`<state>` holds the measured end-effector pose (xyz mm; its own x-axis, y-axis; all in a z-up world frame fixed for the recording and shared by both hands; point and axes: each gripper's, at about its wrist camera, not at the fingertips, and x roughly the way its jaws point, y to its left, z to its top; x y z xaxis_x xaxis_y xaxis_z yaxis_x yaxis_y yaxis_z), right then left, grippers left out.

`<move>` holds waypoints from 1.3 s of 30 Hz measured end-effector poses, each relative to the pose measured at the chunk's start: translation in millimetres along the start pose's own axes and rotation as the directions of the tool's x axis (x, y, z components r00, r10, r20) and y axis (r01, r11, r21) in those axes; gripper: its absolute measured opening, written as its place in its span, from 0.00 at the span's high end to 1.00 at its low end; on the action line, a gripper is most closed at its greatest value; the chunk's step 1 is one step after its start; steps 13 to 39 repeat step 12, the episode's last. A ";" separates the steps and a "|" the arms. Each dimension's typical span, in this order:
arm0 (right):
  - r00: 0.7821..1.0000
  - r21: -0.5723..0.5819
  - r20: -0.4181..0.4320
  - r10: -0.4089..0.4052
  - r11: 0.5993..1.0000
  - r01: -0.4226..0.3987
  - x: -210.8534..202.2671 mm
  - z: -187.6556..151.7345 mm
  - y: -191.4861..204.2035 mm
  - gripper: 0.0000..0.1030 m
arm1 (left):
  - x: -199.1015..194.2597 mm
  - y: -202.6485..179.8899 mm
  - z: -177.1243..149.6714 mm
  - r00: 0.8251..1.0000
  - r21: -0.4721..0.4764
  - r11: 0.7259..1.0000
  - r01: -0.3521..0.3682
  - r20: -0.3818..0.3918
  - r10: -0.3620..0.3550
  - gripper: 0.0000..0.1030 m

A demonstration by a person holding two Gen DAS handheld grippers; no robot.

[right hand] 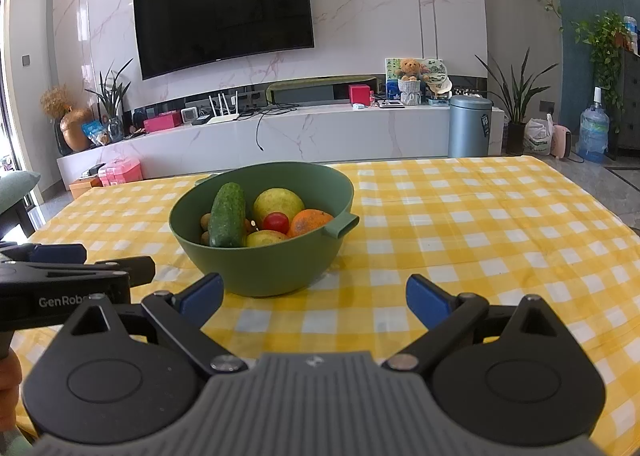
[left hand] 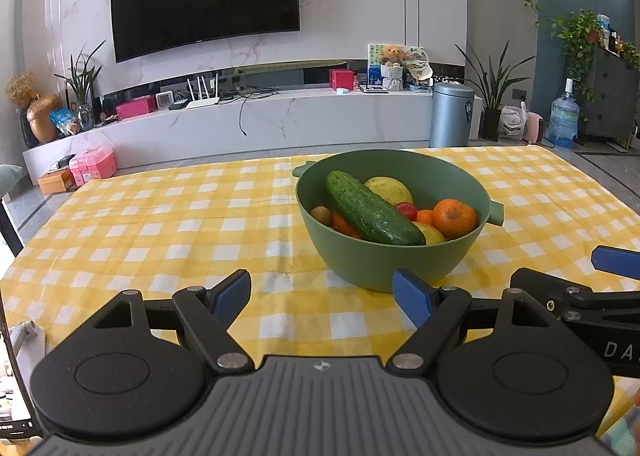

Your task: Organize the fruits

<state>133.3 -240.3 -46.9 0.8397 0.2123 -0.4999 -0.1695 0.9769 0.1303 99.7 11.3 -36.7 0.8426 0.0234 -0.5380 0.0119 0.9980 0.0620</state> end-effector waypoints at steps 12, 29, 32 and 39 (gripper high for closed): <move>1.000 -0.006 -0.008 -0.002 1.000 0.002 2.1 -0.8 -0.6 0.08 | 0.1 4.1 1.9 1.000 -0.012 1.000 0.000 0.001 0.000 0.08; 1.000 -0.006 -0.008 -0.002 1.000 0.002 2.1 -0.8 -0.6 0.08 | 0.1 4.1 1.9 1.000 -0.012 1.000 0.000 0.001 0.000 0.08; 1.000 -0.006 -0.008 -0.002 1.000 0.002 2.1 -0.8 -0.6 0.08 | 0.1 4.1 1.9 1.000 -0.012 1.000 0.000 0.001 0.000 0.08; 1.000 -0.006 -0.008 -0.002 1.000 0.002 2.1 -0.8 -0.6 0.08 | 0.1 4.1 1.9 1.000 -0.012 1.000 0.000 0.001 0.000 0.08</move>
